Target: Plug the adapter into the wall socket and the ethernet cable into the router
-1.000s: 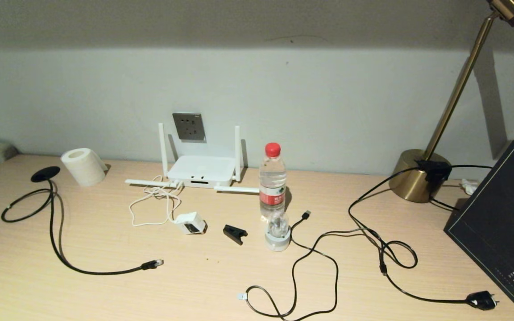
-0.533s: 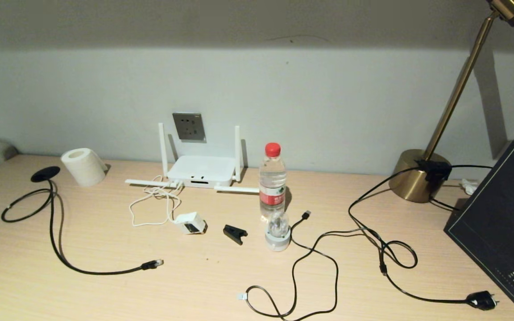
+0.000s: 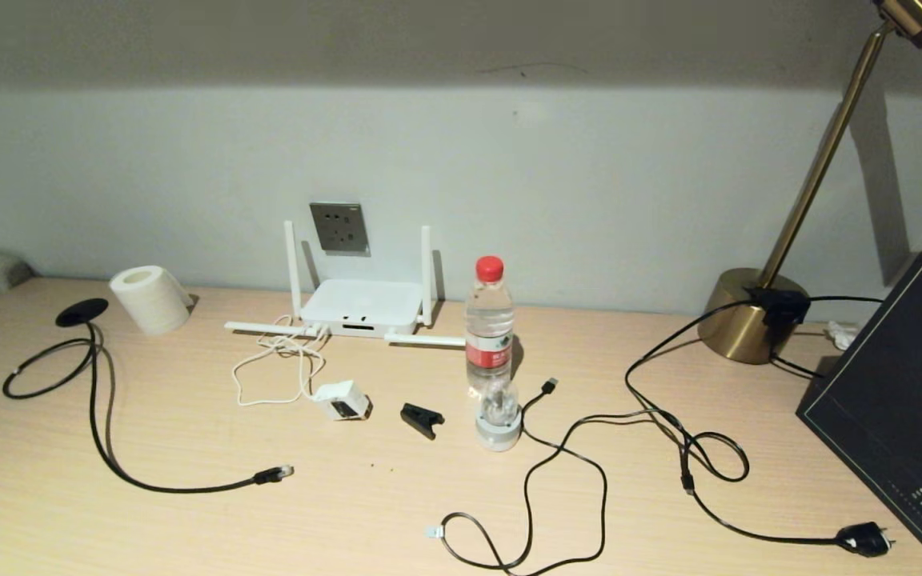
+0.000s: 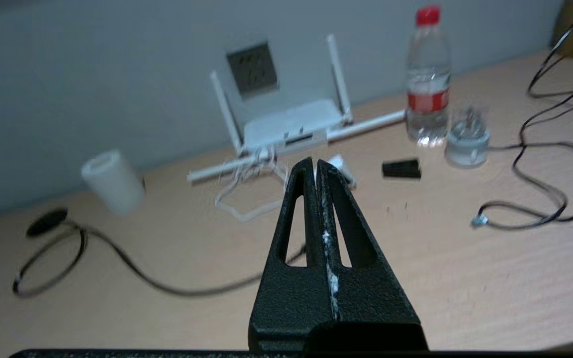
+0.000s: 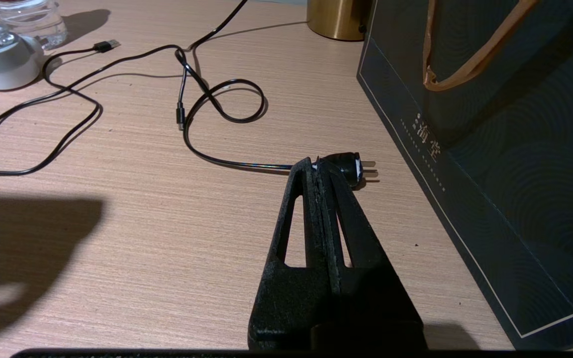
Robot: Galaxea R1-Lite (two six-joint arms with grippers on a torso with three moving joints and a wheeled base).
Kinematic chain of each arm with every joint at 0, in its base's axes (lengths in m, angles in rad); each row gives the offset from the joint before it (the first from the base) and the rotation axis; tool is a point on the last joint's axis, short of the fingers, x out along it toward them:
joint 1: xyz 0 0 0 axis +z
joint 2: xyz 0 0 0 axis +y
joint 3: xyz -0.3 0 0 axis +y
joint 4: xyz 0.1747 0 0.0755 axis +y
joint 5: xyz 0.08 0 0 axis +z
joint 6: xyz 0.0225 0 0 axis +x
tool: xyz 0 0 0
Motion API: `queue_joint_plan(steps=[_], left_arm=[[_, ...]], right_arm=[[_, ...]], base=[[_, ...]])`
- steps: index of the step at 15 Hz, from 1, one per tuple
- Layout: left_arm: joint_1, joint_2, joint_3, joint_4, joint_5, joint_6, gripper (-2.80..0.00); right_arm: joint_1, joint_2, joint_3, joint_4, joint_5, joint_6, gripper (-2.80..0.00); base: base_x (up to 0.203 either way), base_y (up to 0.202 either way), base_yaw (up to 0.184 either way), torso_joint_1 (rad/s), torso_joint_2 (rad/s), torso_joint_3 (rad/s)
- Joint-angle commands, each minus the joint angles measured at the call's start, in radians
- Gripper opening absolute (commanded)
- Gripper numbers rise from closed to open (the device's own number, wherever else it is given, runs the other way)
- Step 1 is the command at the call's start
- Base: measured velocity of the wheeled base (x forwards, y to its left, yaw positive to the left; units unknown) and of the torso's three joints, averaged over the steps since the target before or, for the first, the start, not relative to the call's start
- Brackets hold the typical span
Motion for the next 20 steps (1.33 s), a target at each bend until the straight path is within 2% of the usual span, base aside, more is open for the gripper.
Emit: queue_joint_plan(steps=[1, 3, 5, 7, 9, 10, 11, 13, 15, 17, 19, 20], left_arm=[[-0.041, 0.398, -0.210, -0.002, -0.031, 0.028, -2.80], [-0.066, 0.660, -0.335, -0.026, -0.083, 0.079, -2.80], [-0.081, 0.902, -0.407, -0.091, -0.127, 0.155, -2.80], [-0.098, 1.115, -0.455, -0.168, -0.173, 0.284, -2.80], [-0.116, 1.265, -0.483, -0.191, -0.275, 0.443, -2.80], [-0.124, 1.310, -0.505, -0.152, -0.329, 0.556, -2.80], [-0.127, 1.328, -0.545, -0.050, -0.354, 0.623, -2.80], [-0.130, 1.357, -0.667, 0.202, -0.377, 0.678, -2.80], [-0.131, 1.419, -0.821, 0.355, -0.383, 0.708, -2.80], [-0.134, 1.519, -0.971, 0.447, -0.380, 0.794, -2.80], [-0.137, 1.588, -1.058, 0.572, -0.316, 0.953, -2.80], [-0.137, 1.607, -1.069, 0.623, -0.283, 0.991, -2.80]], right_arm=[[0.000, 0.001, 0.000, 0.000, 0.000, 0.000, -2.80], [0.000, 0.002, 0.000, 0.000, 0.000, 0.000, -2.80], [0.000, 0.002, 0.000, 0.000, 0.000, 0.000, -2.80], [0.000, 0.001, 0.000, 0.000, 0.000, 0.000, -2.80], [0.000, 0.000, 0.000, 0.000, 0.000, 0.000, -2.80], [0.000, 0.000, 0.000, 0.000, 0.000, 0.000, -2.80], [-0.001, 0.001, 0.000, 0.000, 0.000, 0.000, -2.80], [0.000, 0.001, 0.000, 0.000, 0.000, 0.000, -2.80], [0.000, 0.001, 0.000, 0.000, 0.000, 0.000, -2.80], [0.000, 0.000, 0.000, 0.000, 0.000, 0.000, -2.80], [0.000, 0.002, 0.000, 0.000, 0.000, 0.000, -2.80], [0.000, 0.000, 0.000, 0.000, 0.000, 0.000, -2.80]], base=[[0.000, 0.000, 0.000, 0.000, 0.00, 0.000], [0.000, 0.000, 0.000, 0.000, 0.00, 0.000], [0.000, 0.000, 0.000, 0.000, 0.00, 0.000], [0.000, 0.000, 0.000, 0.000, 0.00, 0.000], [0.000, 0.000, 0.000, 0.000, 0.00, 0.000], [0.000, 0.000, 0.000, 0.000, 0.00, 0.000], [0.000, 0.000, 0.000, 0.000, 0.00, 0.000], [0.000, 0.000, 0.000, 0.000, 0.00, 0.000], [0.000, 0.000, 0.000, 0.000, 0.00, 0.000], [0.000, 0.000, 0.000, 0.000, 0.00, 0.000], [0.000, 0.000, 0.000, 0.000, 0.00, 0.000], [0.000, 0.000, 0.000, 0.000, 0.00, 0.000]])
